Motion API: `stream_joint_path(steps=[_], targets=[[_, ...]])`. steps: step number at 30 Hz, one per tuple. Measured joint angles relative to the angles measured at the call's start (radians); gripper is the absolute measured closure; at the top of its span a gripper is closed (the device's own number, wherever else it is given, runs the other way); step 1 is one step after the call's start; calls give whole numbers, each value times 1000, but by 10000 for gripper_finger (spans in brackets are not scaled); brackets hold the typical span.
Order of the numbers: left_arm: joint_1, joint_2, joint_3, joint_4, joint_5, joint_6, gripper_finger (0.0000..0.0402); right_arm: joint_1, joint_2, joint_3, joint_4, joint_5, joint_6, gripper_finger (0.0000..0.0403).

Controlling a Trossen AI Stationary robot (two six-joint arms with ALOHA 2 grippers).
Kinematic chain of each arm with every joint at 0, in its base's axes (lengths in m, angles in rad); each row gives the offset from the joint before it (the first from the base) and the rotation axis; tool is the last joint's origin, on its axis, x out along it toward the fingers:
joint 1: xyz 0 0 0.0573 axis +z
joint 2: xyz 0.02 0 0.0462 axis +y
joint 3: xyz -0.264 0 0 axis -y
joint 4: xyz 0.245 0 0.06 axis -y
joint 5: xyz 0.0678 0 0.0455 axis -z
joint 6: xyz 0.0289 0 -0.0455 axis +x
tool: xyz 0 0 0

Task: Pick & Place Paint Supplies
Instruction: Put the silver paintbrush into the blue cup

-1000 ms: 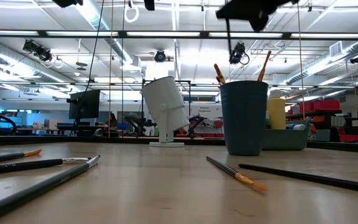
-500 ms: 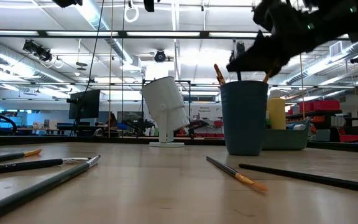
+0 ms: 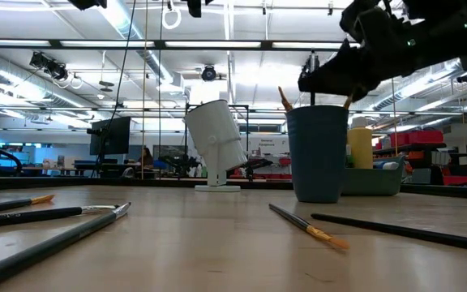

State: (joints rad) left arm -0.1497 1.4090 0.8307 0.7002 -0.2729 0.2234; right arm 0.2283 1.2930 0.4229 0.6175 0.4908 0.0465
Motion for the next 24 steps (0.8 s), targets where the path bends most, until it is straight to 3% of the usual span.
stream_joint_path(steps=[4,9,15,19,24], targets=[[0,0,0,-50,0,-2,359,0,0,12,59,-10,-56,291],[0,-1,0,-132,2,-57,347,0,0,46,-10,-10,-69,274],[-12,-11,1,-391,15,-119,331,-1,0,145,3,-28,-187,266],[-26,-11,1,-594,26,-287,320,-13,0,238,-6,-65,-230,266],[-27,-11,2,-885,124,-613,313,-42,-1,319,-61,-63,-258,266]])
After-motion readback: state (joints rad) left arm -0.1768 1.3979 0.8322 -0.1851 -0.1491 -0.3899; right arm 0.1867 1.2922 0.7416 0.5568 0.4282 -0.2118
